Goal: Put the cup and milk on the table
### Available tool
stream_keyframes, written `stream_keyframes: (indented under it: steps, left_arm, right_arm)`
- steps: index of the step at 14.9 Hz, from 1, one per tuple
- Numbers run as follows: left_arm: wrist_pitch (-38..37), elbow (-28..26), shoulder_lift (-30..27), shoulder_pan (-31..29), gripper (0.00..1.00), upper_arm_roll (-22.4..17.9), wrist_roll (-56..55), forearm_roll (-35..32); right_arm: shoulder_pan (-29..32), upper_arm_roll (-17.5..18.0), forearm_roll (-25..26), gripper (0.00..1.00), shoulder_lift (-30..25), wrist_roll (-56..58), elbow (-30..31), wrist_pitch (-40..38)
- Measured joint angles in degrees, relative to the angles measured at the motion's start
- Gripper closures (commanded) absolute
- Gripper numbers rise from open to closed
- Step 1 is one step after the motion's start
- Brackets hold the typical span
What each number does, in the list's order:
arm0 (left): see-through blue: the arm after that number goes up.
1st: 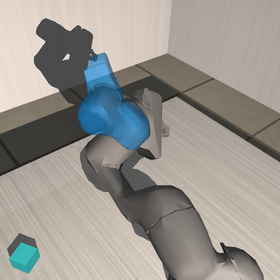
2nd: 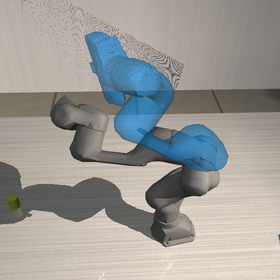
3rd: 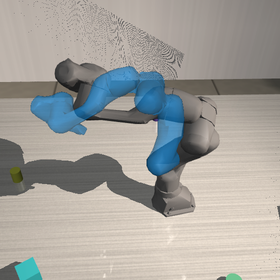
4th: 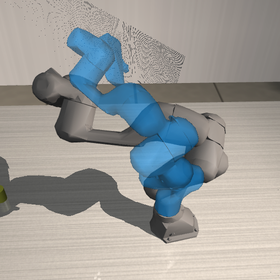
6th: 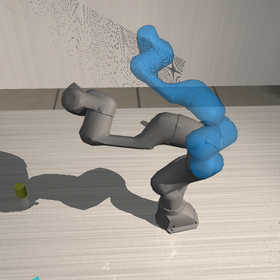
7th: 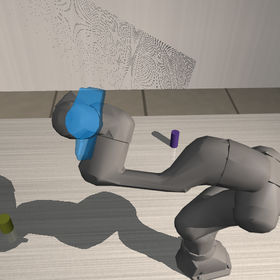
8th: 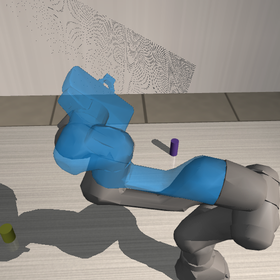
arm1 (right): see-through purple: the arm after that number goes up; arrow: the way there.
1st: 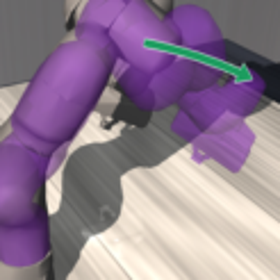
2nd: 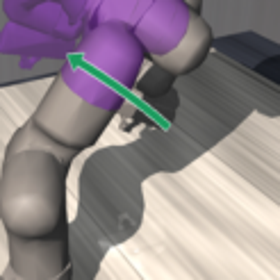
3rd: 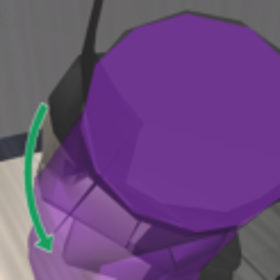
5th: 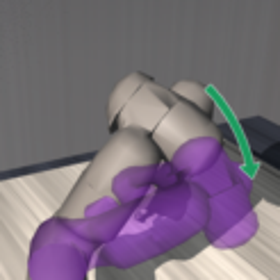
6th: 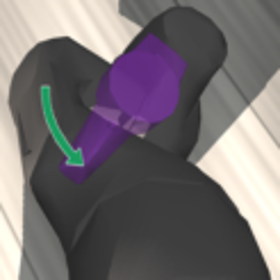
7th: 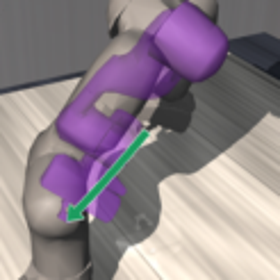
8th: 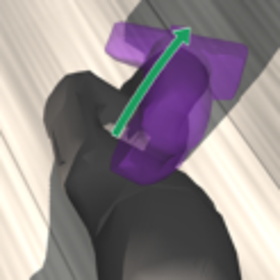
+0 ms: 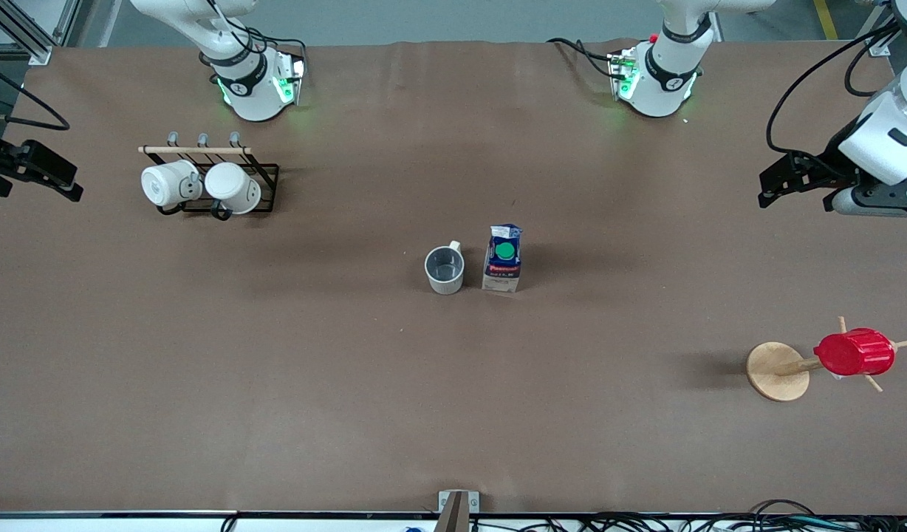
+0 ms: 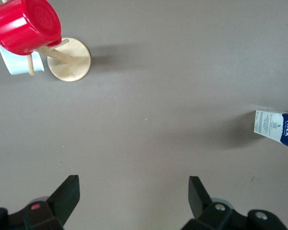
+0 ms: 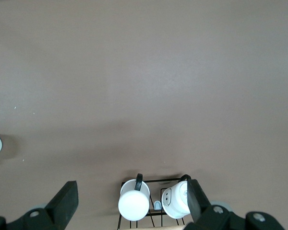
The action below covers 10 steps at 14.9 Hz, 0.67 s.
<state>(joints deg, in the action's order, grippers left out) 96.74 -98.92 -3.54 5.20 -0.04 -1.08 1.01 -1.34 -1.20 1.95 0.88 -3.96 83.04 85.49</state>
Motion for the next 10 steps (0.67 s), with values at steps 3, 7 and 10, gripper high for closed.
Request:
stream_keyframes:
  steps: [3, 7, 10]
  left_arm:
    - [1.36, -0.95, 0.0, -0.43, 0.0, -0.01, -0.17, 0.0]
    - [3.96, -1.81, 0.11, -0.58, 0.0, 0.01, -0.24, 0.01]
    - [4.3, -1.93, 0.43, -0.51, 0.0, 0.19, -0.99, 0.02]
  right_arm:
    - [-0.01, 0.0, 0.0, 0.0, 0.0, -0.01, 0.0, -0.04]
    - [-0.02, 0.0, 0.0, 0.0, 0.0, -0.01, 0.0, -0.06]
    - [-0.02, 0.0, 0.0, 0.0, 0.0, -0.01, 0.0, -0.07]
